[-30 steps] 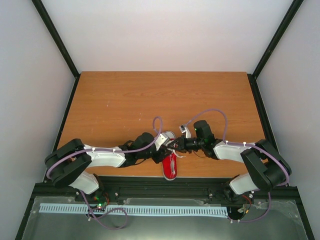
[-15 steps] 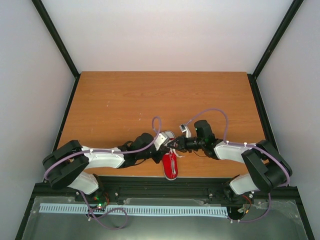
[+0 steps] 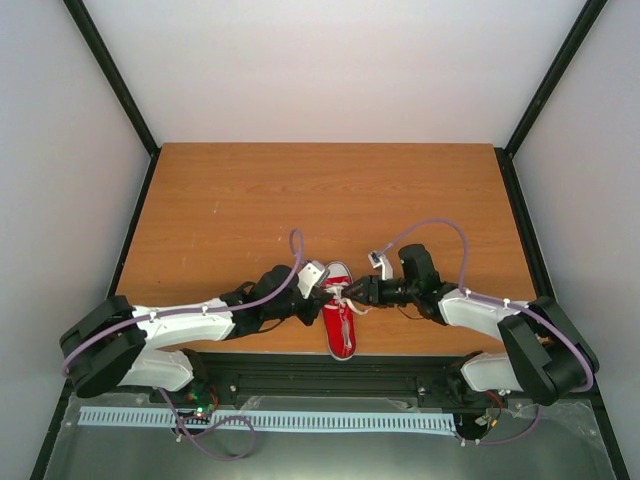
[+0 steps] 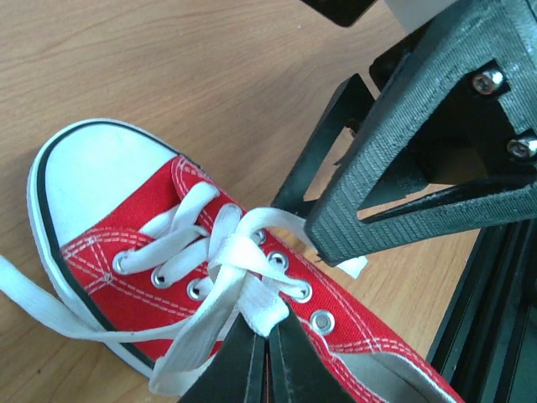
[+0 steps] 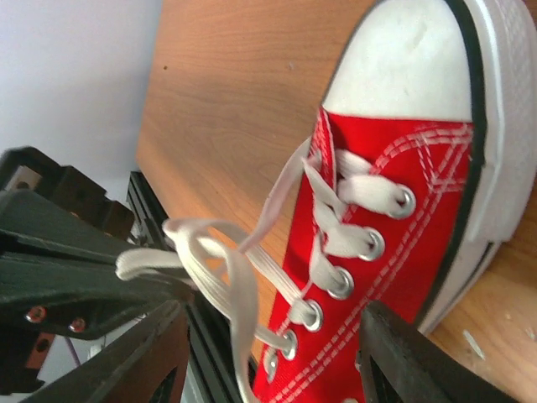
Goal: Tie the shoes
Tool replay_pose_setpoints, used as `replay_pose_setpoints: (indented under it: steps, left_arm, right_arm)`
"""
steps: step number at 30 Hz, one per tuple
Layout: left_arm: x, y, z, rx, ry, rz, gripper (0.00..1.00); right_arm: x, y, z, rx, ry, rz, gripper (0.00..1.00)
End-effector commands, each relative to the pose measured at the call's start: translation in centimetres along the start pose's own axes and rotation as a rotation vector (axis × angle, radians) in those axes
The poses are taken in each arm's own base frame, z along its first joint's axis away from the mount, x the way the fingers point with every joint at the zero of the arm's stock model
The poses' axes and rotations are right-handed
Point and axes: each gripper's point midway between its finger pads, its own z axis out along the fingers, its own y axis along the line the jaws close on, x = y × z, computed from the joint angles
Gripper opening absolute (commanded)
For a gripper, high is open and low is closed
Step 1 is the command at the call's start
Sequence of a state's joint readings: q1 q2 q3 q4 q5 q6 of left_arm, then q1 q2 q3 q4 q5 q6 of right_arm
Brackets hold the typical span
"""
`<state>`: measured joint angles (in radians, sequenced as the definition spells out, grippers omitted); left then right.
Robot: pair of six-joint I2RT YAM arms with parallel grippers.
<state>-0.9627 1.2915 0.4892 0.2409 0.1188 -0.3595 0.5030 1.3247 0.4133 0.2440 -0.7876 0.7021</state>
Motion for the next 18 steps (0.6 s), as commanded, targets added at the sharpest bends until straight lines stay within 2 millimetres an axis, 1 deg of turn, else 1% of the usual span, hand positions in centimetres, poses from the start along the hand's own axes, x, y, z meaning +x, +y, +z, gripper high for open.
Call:
replay_pose_setpoints:
  steps: [1,6,8,10,11,12,14,15,16,17,18]
  left_arm:
    - [-0.8,-1.0,-0.6,0.017,0.025,-0.03,0.01]
    - [-1.3,-2.0,-0.7,0.051,0.046,-0.042,0.01]
    - [-1.7,-2.2,-0.8,0.056,0.05,-0.047,0.01]
    - [-1.9,-2.5,-0.9,0.065,0.058,-0.058,0.01]
    - [-2.2,-2.8,-0.9,0.076,0.06,-0.068,0.01]
    - [-2.5,-3.2,-1.0,0.09,0.06,-0.078,0.01]
    - [-3.2,-4.2,-1.1,0.133,0.061,-0.105,0.01]
    - [-3.6,-4.7,-1.1,0.156,0.063,-0.122,0.01]
    - [-4.2,-5.2,-1.1,0.176,0.061,-0.139,0.01]
    - [-4.3,-5.5,-1.1,0.188,0.069,-0.159,0.01]
    - [-4.8,-6.0,-1.1,0.207,0.071,-0.171,0.01]
  right_arm:
    - [0.9,-0.9,-0.4,0.034,0.015,-0.102,0.57]
    - [1.6,0.3,-0.4,-0.027,0.06,-0.17,0.57]
    - [1.9,0.4,-0.3,-0.033,0.08,-0.184,0.56]
    - [2.2,0.0,-0.3,-0.02,0.096,-0.192,0.53]
    - [2.4,-0.1,-0.2,-0.018,0.105,-0.194,0.47]
    - [2.5,-0.2,-0.2,-0.019,0.112,-0.198,0.39]
    - [2.7,-0.5,-0.3,-0.003,0.113,-0.199,0.19]
    - [2.6,-0.6,-0.3,0.007,0.107,-0.199,0.12]
    - [2.6,-0.7,-0.3,0.015,0.104,-0.199,0.07]
    - [2.5,-0.8,-0.4,0.022,0.097,-0.2,0.04]
    - [2.4,-0.8,-0.4,0.027,0.092,-0.2,0.03]
